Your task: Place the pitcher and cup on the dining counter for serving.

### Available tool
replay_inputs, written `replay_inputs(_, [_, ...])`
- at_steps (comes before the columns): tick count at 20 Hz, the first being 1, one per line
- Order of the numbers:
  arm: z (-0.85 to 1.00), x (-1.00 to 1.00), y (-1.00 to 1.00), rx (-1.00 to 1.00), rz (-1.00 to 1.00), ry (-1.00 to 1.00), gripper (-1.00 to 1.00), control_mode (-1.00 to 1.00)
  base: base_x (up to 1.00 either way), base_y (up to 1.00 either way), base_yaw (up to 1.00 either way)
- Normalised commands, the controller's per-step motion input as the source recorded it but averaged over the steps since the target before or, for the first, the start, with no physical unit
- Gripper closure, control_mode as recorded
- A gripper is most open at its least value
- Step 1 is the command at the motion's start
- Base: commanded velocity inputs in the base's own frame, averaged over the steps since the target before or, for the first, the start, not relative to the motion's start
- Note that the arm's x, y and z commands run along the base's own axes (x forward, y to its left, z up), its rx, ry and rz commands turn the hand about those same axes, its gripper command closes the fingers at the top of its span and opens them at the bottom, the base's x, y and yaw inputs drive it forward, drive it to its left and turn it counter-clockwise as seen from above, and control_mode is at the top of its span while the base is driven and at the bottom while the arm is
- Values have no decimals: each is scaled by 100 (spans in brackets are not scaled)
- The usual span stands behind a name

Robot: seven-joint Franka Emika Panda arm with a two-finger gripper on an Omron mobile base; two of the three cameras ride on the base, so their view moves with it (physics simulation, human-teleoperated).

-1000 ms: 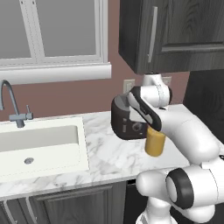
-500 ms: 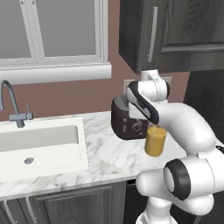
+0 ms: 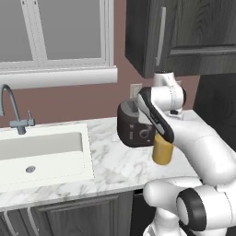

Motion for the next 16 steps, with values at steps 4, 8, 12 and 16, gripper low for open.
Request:
replay_inputs(4, [-11, -12, -6, -1, -1, 3, -100, -100, 0, 0, 0])
replay_inputs(8, [-39, 0, -18, -8, -4, 2, -100, -100, 0, 0, 0])
replay_inputs(12, [-21, 2, -2, -5, -2, 1, -100, -100, 0, 0, 0])
replay_inputs(16, [-6, 16, 0, -3, -3, 0, -100, -100, 0, 0, 0])
